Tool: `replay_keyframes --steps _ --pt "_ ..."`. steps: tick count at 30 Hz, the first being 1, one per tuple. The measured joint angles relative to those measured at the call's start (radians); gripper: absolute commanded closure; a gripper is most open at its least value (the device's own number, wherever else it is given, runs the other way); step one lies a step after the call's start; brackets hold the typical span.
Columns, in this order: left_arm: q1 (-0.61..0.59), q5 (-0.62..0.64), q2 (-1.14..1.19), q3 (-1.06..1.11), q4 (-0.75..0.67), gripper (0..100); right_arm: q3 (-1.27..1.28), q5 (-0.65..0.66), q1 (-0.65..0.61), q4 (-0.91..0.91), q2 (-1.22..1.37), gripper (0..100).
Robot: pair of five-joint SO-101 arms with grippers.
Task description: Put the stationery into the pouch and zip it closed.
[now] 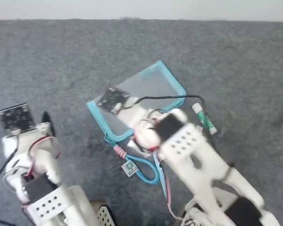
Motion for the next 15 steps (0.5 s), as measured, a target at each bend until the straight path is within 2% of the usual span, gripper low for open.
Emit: replay_keyframes --steps 5,9,15 --pt "-0.112 -0.094 0.0 -0.072 0.0 77 0.002 -0.055 -0.068 -0.127 0.195 71.0" --pt "-0.218 -0.176 0.009 -0.114 -0.02 77 0.002 -0.095 -0.109 -0.157 0.259 71.0" --pt "-0.344 -0.238 0.23 -0.224 -0.104 77 0.002 -0.109 -0.153 -0.227 0.322 71.3"
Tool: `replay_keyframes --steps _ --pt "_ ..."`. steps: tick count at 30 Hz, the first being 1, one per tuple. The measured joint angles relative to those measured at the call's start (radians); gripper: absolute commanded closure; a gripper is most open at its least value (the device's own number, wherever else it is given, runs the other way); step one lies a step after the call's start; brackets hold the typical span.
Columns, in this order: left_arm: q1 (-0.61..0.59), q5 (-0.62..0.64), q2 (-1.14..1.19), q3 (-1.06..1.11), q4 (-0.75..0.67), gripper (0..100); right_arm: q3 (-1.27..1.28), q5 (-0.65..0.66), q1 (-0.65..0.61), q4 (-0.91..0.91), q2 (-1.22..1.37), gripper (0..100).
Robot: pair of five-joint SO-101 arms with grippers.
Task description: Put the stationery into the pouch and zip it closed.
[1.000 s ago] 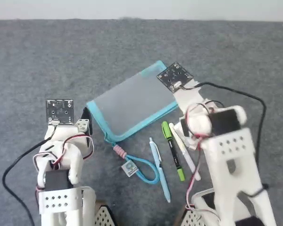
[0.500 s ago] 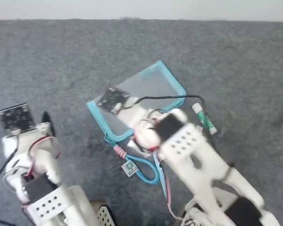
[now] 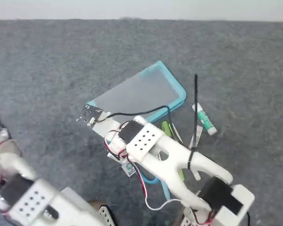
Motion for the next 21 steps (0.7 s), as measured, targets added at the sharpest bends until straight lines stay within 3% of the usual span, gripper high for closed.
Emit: replay_keyframes --steps 10,15,21 --pt "-0.014 -0.009 0.364 -0.215 0.003 77 -0.091 -0.203 0.0 0.04 0.166 71.3" --pt "-0.014 -0.026 0.379 -0.244 0.037 77 -0.17 -0.27 -0.002 0.069 0.29 71.2" --pt "-0.008 -0.037 0.381 -0.244 0.038 77 -0.35 -0.318 -0.034 0.227 0.296 71.3"
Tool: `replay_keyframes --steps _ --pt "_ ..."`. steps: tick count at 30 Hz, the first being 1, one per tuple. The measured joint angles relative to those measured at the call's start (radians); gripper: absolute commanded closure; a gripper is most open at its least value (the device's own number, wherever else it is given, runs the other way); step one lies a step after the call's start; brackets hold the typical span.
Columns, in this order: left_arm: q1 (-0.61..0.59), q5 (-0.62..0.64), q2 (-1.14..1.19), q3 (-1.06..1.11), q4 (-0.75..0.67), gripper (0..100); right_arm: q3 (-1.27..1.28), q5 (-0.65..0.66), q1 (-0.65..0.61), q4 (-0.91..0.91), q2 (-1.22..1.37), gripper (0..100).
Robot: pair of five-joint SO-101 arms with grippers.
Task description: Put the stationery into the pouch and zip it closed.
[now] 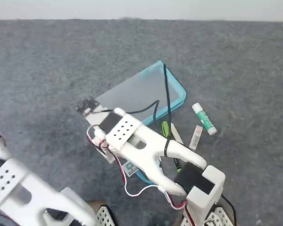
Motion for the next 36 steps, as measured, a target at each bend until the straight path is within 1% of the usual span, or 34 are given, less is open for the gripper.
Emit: replay_keyframes --steps 6,9,18,19,24,28,31,35,36 --pt "0.005 0.0 0.0 0.0 0.0 77 -0.046 -0.031 -0.049 0.008 0.012 71.3" --pt "0.005 0.0 0.0 0.0 0.0 76 -0.068 -0.034 -0.071 0.0 0.092 71.3" --pt "0.005 0.0 0.0 0.0 0.0 76 -0.157 -0.034 -0.071 -0.026 0.279 72.1" --pt "0.005 0.0 0.0 0.0 0.0 76 -0.166 -0.034 -0.071 -0.026 0.293 74.2" --pt "0.005 0.0 0.0 0.0 0.0 76 -0.193 -0.034 -0.071 -0.026 0.322 91.3" --pt "0.005 0.0 0.0 0.0 0.0 76 -0.201 -0.034 -0.061 -0.026 0.325 95.0" --pt "0.005 0.0 0.0 0.0 0.0 77 -0.203 -0.034 -0.06 -0.025 0.325 99.7" --pt "0.005 0.0 0.0 0.0 0.0 77 -0.207 -0.029 -0.002 0.012 0.328 99.3" --pt "0.008 0.0 0.0 0.0 0.0 77 -0.213 -0.006 0.02 0.029 0.328 99.2"
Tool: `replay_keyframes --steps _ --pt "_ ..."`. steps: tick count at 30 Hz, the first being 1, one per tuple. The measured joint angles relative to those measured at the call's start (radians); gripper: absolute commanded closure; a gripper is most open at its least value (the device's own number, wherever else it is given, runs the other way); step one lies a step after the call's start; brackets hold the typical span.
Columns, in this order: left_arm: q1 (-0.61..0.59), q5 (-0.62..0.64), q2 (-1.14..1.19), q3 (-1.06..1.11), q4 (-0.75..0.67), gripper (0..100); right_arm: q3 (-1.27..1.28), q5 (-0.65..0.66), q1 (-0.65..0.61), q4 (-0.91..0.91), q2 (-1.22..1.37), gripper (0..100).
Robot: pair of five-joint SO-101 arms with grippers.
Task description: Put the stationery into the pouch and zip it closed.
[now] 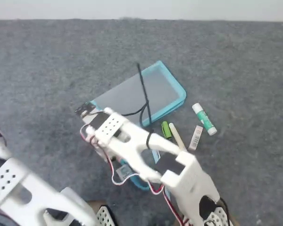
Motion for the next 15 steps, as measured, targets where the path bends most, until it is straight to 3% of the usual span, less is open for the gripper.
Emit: replay_keyframes --steps 6,11,15 --pt "0.143 -0.046 0.0 -0.002 0.146 76 -0.008 0.147 0.187 0.166 -0.127 99.2" --pt "0.414 -0.057 0.0 -0.002 0.39 74 -0.008 0.333 0.344 0.285 -0.427 99.2" --pt "0.664 0.017 0.0 -0.002 0.465 71 0.018 0.433 0.44 0.324 -0.681 99.2"
